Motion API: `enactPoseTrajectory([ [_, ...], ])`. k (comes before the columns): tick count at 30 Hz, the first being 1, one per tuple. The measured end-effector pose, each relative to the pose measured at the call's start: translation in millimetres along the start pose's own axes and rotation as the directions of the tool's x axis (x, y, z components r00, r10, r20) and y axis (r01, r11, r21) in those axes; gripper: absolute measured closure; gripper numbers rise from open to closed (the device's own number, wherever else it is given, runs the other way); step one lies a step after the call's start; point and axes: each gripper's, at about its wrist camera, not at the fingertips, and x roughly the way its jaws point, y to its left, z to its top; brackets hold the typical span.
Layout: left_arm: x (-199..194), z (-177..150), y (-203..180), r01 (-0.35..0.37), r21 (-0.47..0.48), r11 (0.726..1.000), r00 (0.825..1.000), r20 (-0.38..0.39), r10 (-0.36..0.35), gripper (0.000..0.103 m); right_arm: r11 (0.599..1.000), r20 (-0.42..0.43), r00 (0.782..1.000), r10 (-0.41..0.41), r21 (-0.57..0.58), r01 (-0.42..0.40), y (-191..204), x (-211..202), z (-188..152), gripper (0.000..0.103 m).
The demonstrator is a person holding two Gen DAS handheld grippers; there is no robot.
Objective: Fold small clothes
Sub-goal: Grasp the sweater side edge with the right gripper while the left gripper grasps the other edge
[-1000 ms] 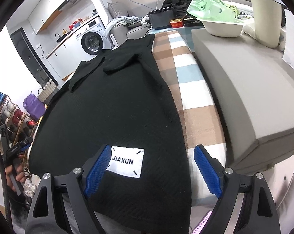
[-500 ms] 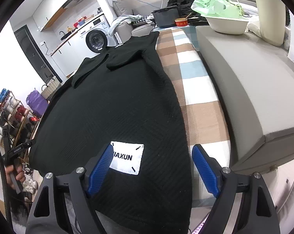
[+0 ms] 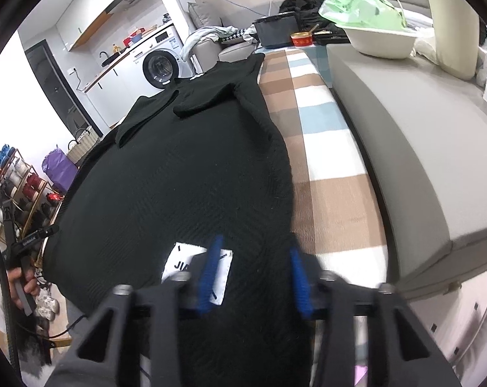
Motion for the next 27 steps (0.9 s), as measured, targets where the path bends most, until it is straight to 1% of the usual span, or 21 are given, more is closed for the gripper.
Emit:
enactPoseTrajectory([
  [1,1,1,1,-0.003,-0.004,1.000,1.000,0.004,0.003,0.072,1.000,0.006,1.000,-0.007,-0.004,0.007,1,0,0,0.086],
  [2,1,2,2,0.003,-0.010,1.000,1.000,0.007,-0.003,0.088,1.000,0.009,1.000,-0.007,-0.006,0.007,1,0,0,0.092],
  [3,2,2,5,0.022,-0.021,1.000,1.000,0.008,-0.022,0.095,1.000,0.012,1.000,-0.008,-0.008,0.008,1,0,0,0.094],
  [4,3,2,7,0.045,-0.036,0.998,0.999,0.010,-0.045,0.095,1.000,0.021,1.000,-0.007,-0.007,0.007,1,-1,0,0.094],
  [6,3,2,13,0.069,-0.065,0.996,0.998,0.020,-0.068,0.096,1.000,0.038,0.999,0.006,0.003,-0.007,0,-5,0,0.095],
  [10,0,3,16,0.096,-0.080,0.992,0.995,0.036,-0.093,0.096,1.000,0.055,0.998,0.013,0.003,-0.013,1,-8,2,0.096],
  [12,-2,2,15,0.089,-0.072,0.993,0.996,0.039,-0.086,0.096,1.000,0.051,0.999,0.012,-0.003,-0.012,2,-7,2,0.096],
  [15,0,-1,12,0.061,-0.060,0.996,0.998,0.011,-0.061,0.096,1.000,0.036,0.999,0.013,-0.020,-0.012,6,-4,3,0.096],
  [17,0,-3,10,0.042,-0.047,0.998,0.999,0.002,-0.042,0.094,1.000,0.029,0.999,0.017,-0.024,-0.017,7,-3,3,0.094],
  [19,0,-5,6,0.022,-0.027,0.999,1.000,0.002,-0.021,0.088,0.999,0.036,0.999,0.009,-0.047,-0.007,10,-4,1,0.093],
  [21,-1,-6,1,-0.003,0.001,1.000,1.000,0.003,0.003,0.085,0.998,0.033,0.999,0.008,-0.064,-0.005,12,-5,0,0.093],
  [24,0,-8,-6,-0.055,0.038,0.998,0.998,0.010,0.055,0.073,0.998,0.026,1.000,0.003,-0.068,-0.001,10,-4,1,0.090],
  [25,0,-8,-7,-0.069,0.045,0.997,0.998,0.012,0.069,0.068,0.998,0.022,1.000,0.002,-0.070,0.000,10,-3,1,0.089],
  [27,0,-9,-7,-0.084,0.050,0.995,0.996,0.017,0.083,0.064,0.998,0.016,1.000,0.004,-0.069,-0.003,10,-2,1,0.083],
])
